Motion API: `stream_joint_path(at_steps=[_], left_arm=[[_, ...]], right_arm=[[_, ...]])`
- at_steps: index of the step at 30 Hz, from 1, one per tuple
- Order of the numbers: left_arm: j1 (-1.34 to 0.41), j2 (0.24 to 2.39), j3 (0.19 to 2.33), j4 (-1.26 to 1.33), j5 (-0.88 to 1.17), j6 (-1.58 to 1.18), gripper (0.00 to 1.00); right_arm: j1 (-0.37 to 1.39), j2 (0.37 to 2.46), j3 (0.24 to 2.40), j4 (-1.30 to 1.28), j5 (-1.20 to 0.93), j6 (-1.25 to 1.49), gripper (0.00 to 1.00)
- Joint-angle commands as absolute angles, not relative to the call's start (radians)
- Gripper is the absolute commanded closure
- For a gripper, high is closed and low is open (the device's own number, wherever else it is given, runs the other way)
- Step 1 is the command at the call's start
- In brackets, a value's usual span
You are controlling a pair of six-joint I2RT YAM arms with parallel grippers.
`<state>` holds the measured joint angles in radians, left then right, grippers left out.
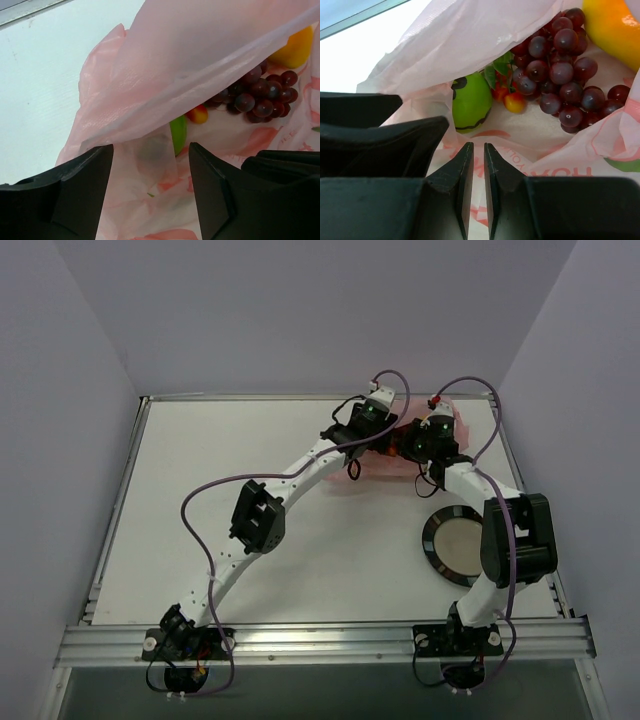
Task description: Take the fake fruits out of the plastic bag
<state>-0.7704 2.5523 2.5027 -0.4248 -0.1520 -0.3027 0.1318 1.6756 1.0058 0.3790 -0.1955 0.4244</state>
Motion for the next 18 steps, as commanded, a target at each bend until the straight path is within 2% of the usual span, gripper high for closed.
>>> stream_joint_path(at_steps=[1,2,5,6,8,12,13,16,18], left_arm=[[-0.753,2.577,2.609,-0.514,-0.144,-0.271,0.4],[-0.747,2.582,2.608,-0.514,-0.14,-0.273,0.4],[-0.732,2.585,2.596,-0.506,-0.107,-0.275,0.49],[-0.73,2.583,2.589,-0.502,-0.107,-0.275,0.55],[-0.726,2.579,2.565,-0.489,-0.113,-0.275,0.62],[-0.719,2.536,2.496,-0.413,-0.12,-0.276,0.86],[-0.721,2.528,2.479,-0.396,-0.115,-0.275,0.97],[-0.721,2.504,2.43,-0.353,-0.104,-0.275,0.98],[-0.721,2.473,2.369,-0.307,-0.103,-0.284,0.98]], right_arm=[[0.132,1.678,1.017,0.426,-0.212,0.437,0.89],[0.13,1.681,1.022,0.428,-0.213,0.437,0.89],[0.132,1.701,1.034,0.443,-0.215,0.448,0.89],[0.132,1.706,1.037,0.449,-0.218,0.452,0.89],[0.133,1.73,1.052,0.459,-0.232,0.46,0.88],[0.141,1.762,1.074,0.463,-0.232,0.46,0.86],[0.143,1.776,1.081,0.465,-0.23,0.46,0.86],[0.143,1.804,1.098,0.465,-0.242,0.454,0.79],[0.146,1.819,1.123,0.463,-0.259,0.431,0.68]])
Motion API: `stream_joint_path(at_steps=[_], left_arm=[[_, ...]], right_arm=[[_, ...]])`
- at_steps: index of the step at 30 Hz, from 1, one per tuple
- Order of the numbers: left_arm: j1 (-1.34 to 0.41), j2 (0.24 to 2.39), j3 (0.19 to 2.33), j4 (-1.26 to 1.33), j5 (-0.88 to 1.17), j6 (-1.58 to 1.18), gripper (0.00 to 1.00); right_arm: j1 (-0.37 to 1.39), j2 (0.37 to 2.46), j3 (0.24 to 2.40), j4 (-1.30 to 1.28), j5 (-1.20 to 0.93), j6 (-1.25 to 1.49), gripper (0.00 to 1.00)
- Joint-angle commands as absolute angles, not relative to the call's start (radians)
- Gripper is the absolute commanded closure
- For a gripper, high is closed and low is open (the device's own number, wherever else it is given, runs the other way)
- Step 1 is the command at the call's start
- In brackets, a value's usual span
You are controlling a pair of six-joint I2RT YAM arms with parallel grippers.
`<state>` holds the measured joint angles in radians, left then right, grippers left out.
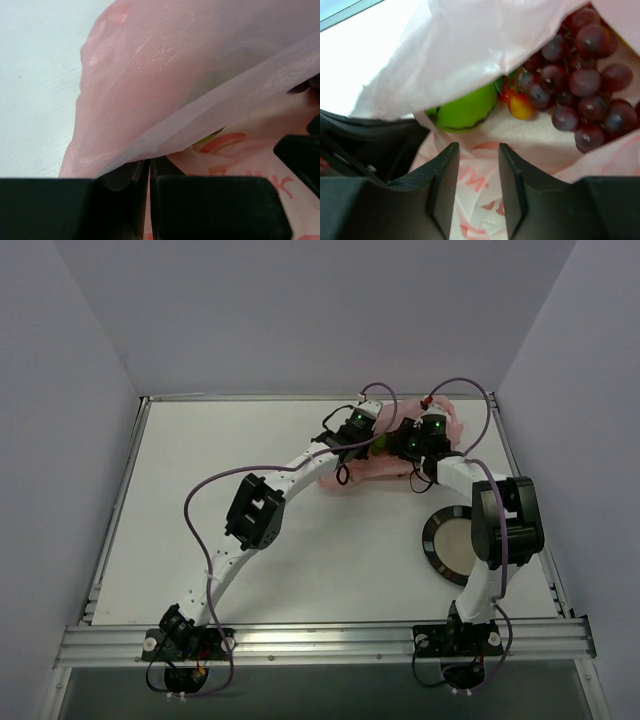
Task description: Take the fake fruits out of the plastic bag
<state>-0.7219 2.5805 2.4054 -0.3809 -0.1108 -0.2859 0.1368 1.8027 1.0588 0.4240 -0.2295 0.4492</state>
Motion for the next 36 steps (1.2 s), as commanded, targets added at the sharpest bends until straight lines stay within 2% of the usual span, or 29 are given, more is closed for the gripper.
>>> stream_joint_path(at_steps=[1,7,13,17,22,25,31,33,36], left_arm=[[-0.718,2.456,2.338,-0.289,-0.103,-0.288,0.98],[-0.709,2.329,2.126,-0.126,-0.141,-0.313,0.98],[-0.684,2.335,2.115,-0.135,-0.156,-0.328,0.98],[-0.672,2.336,2.106,-0.13,-0.181,-0.333,0.98],[-0.663,2.319,2.068,-0.114,-0.241,-0.337,0.98],[-0.661,2.309,2.036,-0.109,-0.277,-0.35,0.98],[-0.657,2.283,1.959,-0.075,-0.299,-0.419,0.98],[-0.653,2.275,1.93,-0.055,-0.287,-0.431,0.98],[-0.643,2.26,1.896,-0.031,-0.269,-0.442,0.98]], right_arm=[[0.146,1.836,1.134,0.45,-0.259,0.423,0.66],[0.149,1.91,1.235,0.39,-0.253,0.38,0.53],[0.176,1.973,1.319,0.336,-0.265,0.348,0.37],[0.193,1.999,1.348,0.336,-0.291,0.342,0.29],[0.202,2.055,1.403,0.321,-0.314,0.337,0.24],[0.204,2.095,1.451,0.305,-0.308,0.337,0.16],[0.225,2.195,1.564,0.302,-0.272,0.344,0.09],[0.233,2.226,1.597,0.302,-0.268,0.341,0.09],[0.241,2.22,1.582,0.339,-0.241,0.341,0.15]])
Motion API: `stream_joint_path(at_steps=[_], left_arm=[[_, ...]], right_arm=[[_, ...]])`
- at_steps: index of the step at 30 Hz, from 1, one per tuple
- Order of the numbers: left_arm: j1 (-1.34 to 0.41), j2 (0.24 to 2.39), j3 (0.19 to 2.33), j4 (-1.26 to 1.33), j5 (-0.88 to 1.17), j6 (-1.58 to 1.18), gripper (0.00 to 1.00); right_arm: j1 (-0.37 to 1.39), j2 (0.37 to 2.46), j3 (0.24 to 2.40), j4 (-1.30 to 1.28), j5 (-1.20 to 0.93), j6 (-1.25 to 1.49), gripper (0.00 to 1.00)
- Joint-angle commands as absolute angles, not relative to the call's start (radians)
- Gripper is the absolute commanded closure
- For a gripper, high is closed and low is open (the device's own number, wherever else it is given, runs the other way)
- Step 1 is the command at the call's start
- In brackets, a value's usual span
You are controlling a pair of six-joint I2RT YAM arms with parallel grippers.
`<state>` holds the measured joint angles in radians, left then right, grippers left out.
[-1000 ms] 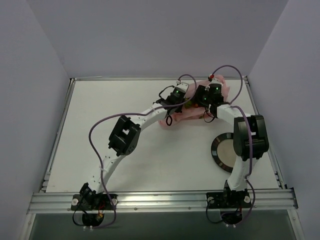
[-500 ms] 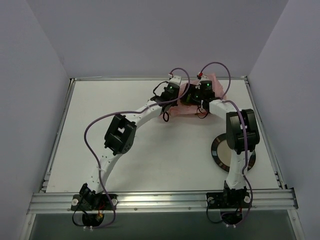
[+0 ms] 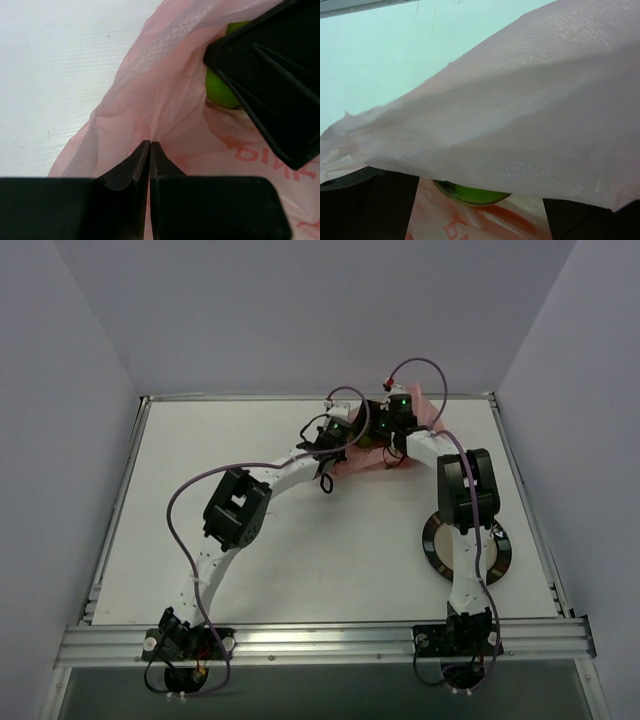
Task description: Take the fake fruits out of the plastic bag
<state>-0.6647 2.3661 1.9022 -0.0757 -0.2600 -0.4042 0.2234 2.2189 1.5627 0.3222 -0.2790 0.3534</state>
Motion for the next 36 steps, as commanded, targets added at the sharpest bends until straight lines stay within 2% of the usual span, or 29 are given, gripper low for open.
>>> stream_joint_path(at_steps=[1,3,4,7,8,18,25,28,33,36], left_arm=[[-0.638,2.257,1.89,-0.023,-0.261,-0.445,0.98],[-0.626,2.249,1.876,-0.017,-0.239,-0.459,0.98],[-0.623,2.244,1.873,-0.018,-0.233,-0.46,0.98],[-0.618,2.229,1.855,0.034,-0.213,-0.463,0.98],[-0.62,2.221,1.85,0.044,-0.209,-0.463,0.98],[-0.629,2.191,1.79,0.121,-0.143,-0.543,0.98],[-0.649,2.122,1.712,0.205,-0.13,-0.578,0.98],[-0.64,2.094,1.681,0.224,-0.137,-0.589,0.98],[-0.617,2.095,1.683,0.232,-0.126,-0.62,0.98],[-0.617,2.111,1.704,0.225,-0.123,-0.626,0.98]], right_arm=[[0.241,2.208,1.56,0.372,-0.239,0.348,0.2],[0.241,2.188,1.549,0.379,-0.25,0.35,0.33],[0.241,2.175,1.534,0.377,-0.253,0.348,0.42],[0.241,2.084,1.476,0.385,-0.262,0.344,0.59],[0.241,2.053,1.42,0.393,-0.267,0.344,0.6],[0.227,1.735,1.128,0.498,-0.377,0.403,0.61],[0.203,1.689,1.077,0.565,-0.546,0.485,0.58],[0.202,1.64,1.052,0.456,-0.456,0.439,0.53],[0.207,1.588,0.989,0.318,-0.211,0.404,0.53],[0.21,1.571,0.948,0.29,-0.144,0.384,0.49]])
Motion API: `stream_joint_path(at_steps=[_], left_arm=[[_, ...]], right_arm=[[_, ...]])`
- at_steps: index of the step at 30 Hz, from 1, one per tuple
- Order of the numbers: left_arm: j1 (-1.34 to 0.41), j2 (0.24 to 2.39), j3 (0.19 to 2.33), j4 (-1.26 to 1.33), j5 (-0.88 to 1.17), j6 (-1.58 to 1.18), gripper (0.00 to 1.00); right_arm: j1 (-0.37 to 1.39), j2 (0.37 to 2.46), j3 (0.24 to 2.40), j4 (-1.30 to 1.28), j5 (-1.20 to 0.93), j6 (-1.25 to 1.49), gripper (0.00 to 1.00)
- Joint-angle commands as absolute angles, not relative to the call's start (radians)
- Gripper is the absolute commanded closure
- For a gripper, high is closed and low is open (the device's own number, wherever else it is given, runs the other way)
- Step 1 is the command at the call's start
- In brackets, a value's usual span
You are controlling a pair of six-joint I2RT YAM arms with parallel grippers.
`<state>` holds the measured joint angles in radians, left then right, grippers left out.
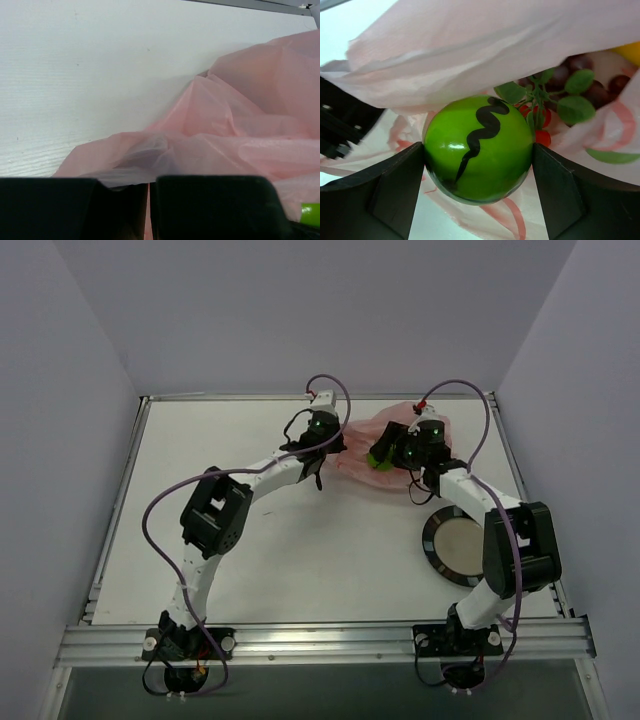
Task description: Take the fake fruits out of the plastic bag
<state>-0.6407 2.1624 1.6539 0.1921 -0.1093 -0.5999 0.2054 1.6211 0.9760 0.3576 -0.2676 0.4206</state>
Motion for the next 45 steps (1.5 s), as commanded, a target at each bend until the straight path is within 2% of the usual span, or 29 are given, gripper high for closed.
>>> stream_joint_path(at_steps=[1,5,8,11,18,30,34,38,45], left_arm=[[-0.617,2.12,1.707,0.225,-0.121,-0.629,0.98],[-0.621,2.135,1.718,0.224,-0.11,-0.641,0.98],[-0.632,2.134,1.701,0.232,-0.109,-0.644,0.98],[-0.643,2.118,1.66,0.255,-0.109,-0.649,0.98],[-0.655,2.094,1.582,0.293,-0.086,-0.658,0.98],[-0.663,2.033,1.477,0.357,-0.083,-0.634,0.98],[-0.681,1.984,1.45,0.353,-0.136,-0.557,0.98],[-0.706,1.96,1.43,0.359,-0.15,-0.511,0.98],[-0.709,1.947,1.384,0.393,-0.104,-0.505,0.98]], right_arm=[[0.213,1.569,0.94,0.284,-0.141,0.379,0.48],[0.227,1.566,0.917,0.271,-0.121,0.365,0.46],[0.227,1.583,0.925,0.279,-0.133,0.362,0.34],[0.225,1.615,0.943,0.278,-0.144,0.36,0.29],[0.236,1.644,0.962,0.244,-0.12,0.357,0.12],[0.273,1.603,0.996,0.167,-0.124,0.325,0.0],[0.275,1.526,0.976,0.146,-0.147,0.31,0.0],[0.275,1.555,0.971,0.137,-0.123,0.31,0.01],[0.276,1.638,1.034,0.117,-0.086,0.304,0.1]])
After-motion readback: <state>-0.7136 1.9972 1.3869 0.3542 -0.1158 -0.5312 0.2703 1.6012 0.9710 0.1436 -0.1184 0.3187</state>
